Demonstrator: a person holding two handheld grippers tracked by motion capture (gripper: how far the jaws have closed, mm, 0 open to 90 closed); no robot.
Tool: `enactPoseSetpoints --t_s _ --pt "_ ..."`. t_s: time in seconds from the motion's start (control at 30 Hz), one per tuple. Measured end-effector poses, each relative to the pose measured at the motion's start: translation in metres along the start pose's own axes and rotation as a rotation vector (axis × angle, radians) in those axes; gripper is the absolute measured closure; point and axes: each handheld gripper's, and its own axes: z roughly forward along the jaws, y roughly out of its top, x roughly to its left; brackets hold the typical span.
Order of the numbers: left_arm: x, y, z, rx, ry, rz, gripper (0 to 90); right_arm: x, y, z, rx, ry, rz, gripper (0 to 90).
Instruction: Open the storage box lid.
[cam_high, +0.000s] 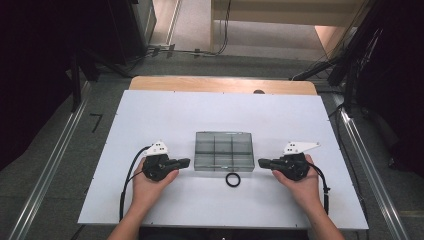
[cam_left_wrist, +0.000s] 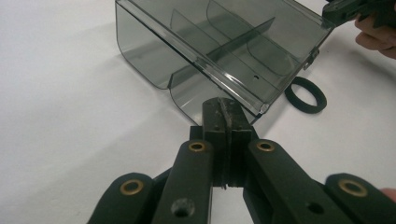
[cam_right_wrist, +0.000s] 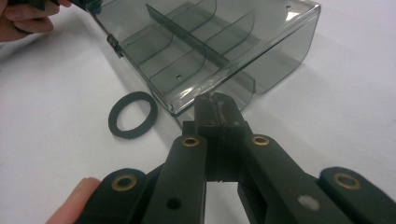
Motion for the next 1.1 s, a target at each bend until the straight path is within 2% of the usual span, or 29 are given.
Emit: enactPoseSetpoints --t_s 0.3,0.57,0.7,0.93,1.1 --pt "-0.001 -0.001 0.005 0.014 -0.02 -0.003 90.0 0.003 -0.001 0.007 0.022 0.026 -0.024 87.9" --pt "-0.004 0.0 0.007 0.013 -0.031 0.004 90.0 0.004 -0.002 0.008 0.042 0.015 -0.045 87.9" --pt "-0.004 -0.001 0.007 0.013 -0.034 0.005 90.0 0.003 -0.003 0.012 0.055 0.015 -0.039 87.9" --pt "-0.005 -0.001 0.007 0.016 -0.033 0.01 90.0 0.003 -0.004 0.011 0.04 0.015 -0.048 88.0" --pt "-0.007 0.001 0.004 -0.004 -0.053 0.016 90.0 0.004 -0.003 0.008 0.006 0.045 -0.057 88.1"
